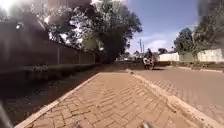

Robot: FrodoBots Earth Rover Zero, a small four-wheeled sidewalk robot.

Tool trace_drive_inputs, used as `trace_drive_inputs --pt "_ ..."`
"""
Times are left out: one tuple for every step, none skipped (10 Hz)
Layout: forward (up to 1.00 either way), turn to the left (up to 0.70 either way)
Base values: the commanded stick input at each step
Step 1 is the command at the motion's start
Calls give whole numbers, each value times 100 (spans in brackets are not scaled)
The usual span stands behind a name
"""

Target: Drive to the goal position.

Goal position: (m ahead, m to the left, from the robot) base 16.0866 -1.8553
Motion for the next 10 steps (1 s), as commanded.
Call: trace_drive_inputs --pt "70 0" --pt "70 0" --pt "70 0" --pt "70 0" --pt "70 0" --pt "70 0" --pt "70 0" --pt "70 0" --pt "70 0" --pt "70 0"
